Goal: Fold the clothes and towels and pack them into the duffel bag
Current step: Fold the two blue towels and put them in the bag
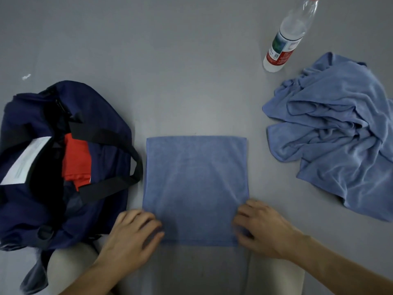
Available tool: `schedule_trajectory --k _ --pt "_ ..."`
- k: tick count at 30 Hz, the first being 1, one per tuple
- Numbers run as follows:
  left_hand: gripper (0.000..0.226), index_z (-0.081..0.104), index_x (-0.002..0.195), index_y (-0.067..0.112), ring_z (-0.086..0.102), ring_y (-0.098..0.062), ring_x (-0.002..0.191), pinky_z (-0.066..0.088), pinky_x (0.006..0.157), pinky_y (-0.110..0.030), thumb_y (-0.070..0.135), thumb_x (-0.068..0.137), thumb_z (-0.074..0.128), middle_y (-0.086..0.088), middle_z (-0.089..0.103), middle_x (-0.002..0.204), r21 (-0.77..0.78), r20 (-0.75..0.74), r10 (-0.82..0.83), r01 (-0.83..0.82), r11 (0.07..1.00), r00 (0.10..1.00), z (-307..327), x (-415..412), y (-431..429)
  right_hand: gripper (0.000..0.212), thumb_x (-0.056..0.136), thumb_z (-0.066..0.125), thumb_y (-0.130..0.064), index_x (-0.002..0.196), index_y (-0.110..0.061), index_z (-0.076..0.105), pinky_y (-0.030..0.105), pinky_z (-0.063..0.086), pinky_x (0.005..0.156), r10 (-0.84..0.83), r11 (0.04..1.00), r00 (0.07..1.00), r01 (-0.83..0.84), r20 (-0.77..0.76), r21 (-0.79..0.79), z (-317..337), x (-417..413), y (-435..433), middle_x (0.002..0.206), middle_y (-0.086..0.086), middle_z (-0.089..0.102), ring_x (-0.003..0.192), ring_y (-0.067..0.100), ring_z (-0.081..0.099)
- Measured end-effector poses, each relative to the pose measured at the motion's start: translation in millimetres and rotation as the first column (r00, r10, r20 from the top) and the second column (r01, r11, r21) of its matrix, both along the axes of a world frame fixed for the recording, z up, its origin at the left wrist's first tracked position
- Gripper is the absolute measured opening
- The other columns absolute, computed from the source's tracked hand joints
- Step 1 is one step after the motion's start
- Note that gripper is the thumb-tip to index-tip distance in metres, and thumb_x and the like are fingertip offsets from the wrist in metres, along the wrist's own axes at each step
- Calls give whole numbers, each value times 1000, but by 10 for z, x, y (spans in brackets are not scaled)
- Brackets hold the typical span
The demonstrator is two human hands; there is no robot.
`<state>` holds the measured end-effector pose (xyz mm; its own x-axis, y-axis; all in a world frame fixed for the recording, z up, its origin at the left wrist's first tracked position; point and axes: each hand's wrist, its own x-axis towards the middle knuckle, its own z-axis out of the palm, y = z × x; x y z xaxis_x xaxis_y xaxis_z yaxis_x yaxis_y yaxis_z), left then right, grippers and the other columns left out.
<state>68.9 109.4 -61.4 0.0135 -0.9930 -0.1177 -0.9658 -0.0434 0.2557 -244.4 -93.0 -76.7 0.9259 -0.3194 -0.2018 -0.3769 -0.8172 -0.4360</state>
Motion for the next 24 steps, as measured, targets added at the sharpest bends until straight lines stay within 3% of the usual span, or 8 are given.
schedule_trajectory --k 2,4,7,9,11,21,23,24 --pt "28 72 108 21 61 -24 99 44 84 -34 33 96 50 3 65 108 -55 -40 23 -26 998 999 -35 -71 -361 31 94 50 -42 101 -20 70 37 55 80 -99 993 992 103 76 -64 -12 235 -101 101 1 64 90 22 60" --pt "40 62 133 15 57 -27 120 48 99 -40 27 100 43 -4 61 131 -41 -62 68 -71 997 996 -177 -107 -780 54 99 42 -47 135 -11 59 43 50 103 -170 977 981 179 91 -111 -120 517 -249 135 10 59 123 31 57" --pt "59 21 159 22 16 -27 153 17 123 -46 42 104 27 -7 20 165 118 -21 169 -166 979 985 -453 -102 -1305 73 98 32 -59 154 -12 35 52 26 120 -233 965 972 225 -44 -135 -311 872 -540 160 12 32 149 34 27" --pt "66 0 160 29 -8 -23 154 -2 124 -47 55 102 17 -4 -5 168 178 46 197 -202 963 979 -622 -92 -1513 78 97 26 -65 157 -15 29 58 24 119 -237 962 960 211 -147 -176 -418 934 -779 164 10 25 152 32 20" --pt "69 -4 160 31 -17 -21 153 -7 123 -49 61 100 13 -3 -12 167 183 86 203 -215 959 976 -710 -95 -1668 80 97 21 -68 159 -17 24 59 22 119 -196 965 955 149 -220 -215 -489 900 -1019 165 6 20 153 30 15" --pt "70 -12 156 37 -16 -20 153 -9 123 -47 68 94 -2 1 -17 166 216 114 236 -256 942 965 -654 554 -2125 79 89 -6 -74 157 -34 -12 55 -3 123 -226 956 935 160 -273 -246 -435 838 -1700 166 -7 -13 154 21 -12" --pt "67 -5 159 34 -9 -22 154 -3 125 -47 62 98 4 2 -13 165 217 117 167 -190 957 979 -617 697 -2127 77 89 -8 -71 157 -35 -12 54 -2 123 -225 960 933 162 -283 -229 -397 822 -1751 166 -7 -13 154 21 -10" --pt "63 8 160 31 5 -26 154 6 125 -48 55 102 12 -1 0 167 178 110 152 -170 969 982 -584 744 -2144 75 91 -6 -68 158 -35 -6 53 1 123 -218 965 934 162 -284 -206 -376 818 -1781 167 -6 -9 155 21 -6"
